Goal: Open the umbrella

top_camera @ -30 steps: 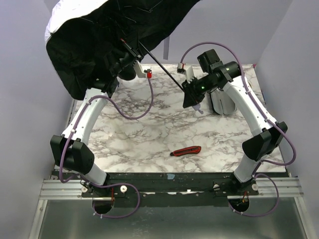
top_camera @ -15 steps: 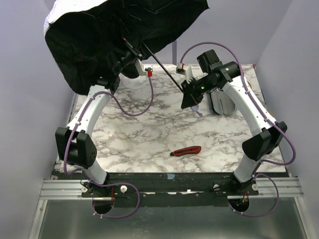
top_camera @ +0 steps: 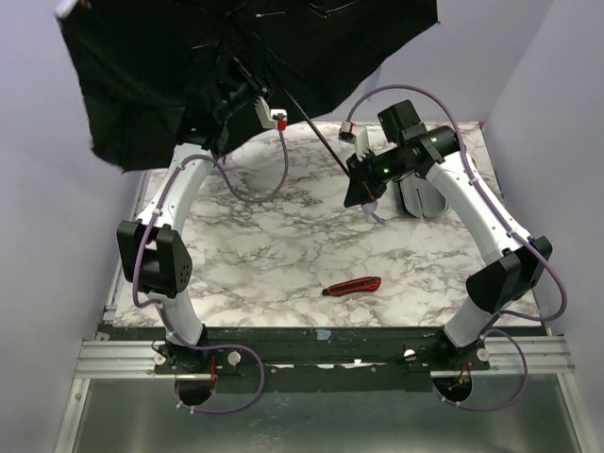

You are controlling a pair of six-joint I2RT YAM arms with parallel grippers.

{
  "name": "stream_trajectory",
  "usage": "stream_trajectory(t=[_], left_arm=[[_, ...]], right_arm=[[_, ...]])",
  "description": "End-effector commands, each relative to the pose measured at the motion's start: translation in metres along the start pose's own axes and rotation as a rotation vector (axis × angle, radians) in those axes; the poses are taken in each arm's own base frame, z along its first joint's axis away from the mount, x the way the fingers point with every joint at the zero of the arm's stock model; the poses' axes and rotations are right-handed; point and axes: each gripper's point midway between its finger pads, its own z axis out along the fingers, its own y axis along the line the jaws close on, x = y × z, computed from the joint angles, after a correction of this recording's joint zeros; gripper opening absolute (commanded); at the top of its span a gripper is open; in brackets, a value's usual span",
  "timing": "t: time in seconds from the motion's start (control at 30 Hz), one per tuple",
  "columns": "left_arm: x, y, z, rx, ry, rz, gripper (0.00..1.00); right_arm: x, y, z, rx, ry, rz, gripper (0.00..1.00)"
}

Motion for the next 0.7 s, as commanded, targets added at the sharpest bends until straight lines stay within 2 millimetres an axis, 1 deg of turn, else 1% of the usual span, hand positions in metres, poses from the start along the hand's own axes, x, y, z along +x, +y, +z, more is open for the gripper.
stream_trajectory(t=[0.0,0.07,0.3,0.5,0.67], left_arm=[[0.157,0.002,-0.081,0.088,0.526,0.152,0.20],[0.174,-0.005,-0.092,0.110,0.566,0.159,0.20],[0.204,-0.020,-0.108,0.160,0.653,0.159,0.19],[0.228,-0.026,-0.123,0.183,0.731,0.164,0.19],[0.244,-0.030,-0.134,0.204,0.791,0.168,0.19]], right_arm=[[0.057,0.034,-0.030,-0.043,0.154,-0.010,0.01],[0.060,0.035,-0.030,-0.045,0.159,-0.010,0.01],[0.070,0.035,-0.029,-0.042,0.179,-0.004,0.01],[0.080,0.034,-0.030,-0.032,0.199,-0.001,0.01],[0.088,0.034,-0.030,-0.024,0.217,0.009,0.01]])
